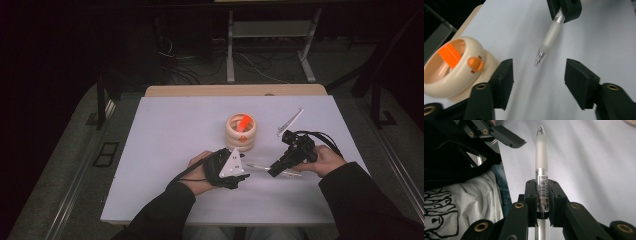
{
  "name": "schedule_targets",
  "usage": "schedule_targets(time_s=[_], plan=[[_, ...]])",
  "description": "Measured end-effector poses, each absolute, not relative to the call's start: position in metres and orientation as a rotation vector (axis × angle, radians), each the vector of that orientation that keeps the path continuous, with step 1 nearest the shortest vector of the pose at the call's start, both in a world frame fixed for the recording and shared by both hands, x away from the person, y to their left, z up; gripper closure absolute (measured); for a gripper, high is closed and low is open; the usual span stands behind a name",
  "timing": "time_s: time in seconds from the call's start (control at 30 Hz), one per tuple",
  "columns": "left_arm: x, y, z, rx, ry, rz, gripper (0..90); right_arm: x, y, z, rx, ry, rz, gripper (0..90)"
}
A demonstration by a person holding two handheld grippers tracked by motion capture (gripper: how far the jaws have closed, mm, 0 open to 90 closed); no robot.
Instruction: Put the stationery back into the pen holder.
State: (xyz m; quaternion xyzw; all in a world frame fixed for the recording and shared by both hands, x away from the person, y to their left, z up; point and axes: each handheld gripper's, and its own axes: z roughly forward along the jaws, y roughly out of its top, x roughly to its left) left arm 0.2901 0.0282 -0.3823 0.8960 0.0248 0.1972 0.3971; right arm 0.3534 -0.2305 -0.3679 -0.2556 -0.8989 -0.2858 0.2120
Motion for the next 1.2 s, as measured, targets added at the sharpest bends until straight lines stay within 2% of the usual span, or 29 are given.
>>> schedule_targets(time_s=[0.3,0.6,1.2], plan=[[0.299,0.05,-0.376,2.193,0.186,0.376,26.7,0.352,-0.236,-0.36,-0.734,-2.492,-0.901,78.6],[0.304,0.071,-0.374,2.119,0.309,0.265,20.1,0.351,-0.239,-0.355,-0.757,-2.497,-1.012,78.5],[0.303,0.107,-0.376,2.002,0.468,0.168,13.9,0.351,-0.24,-0.351,-0.798,-2.508,-1.232,78.4]])
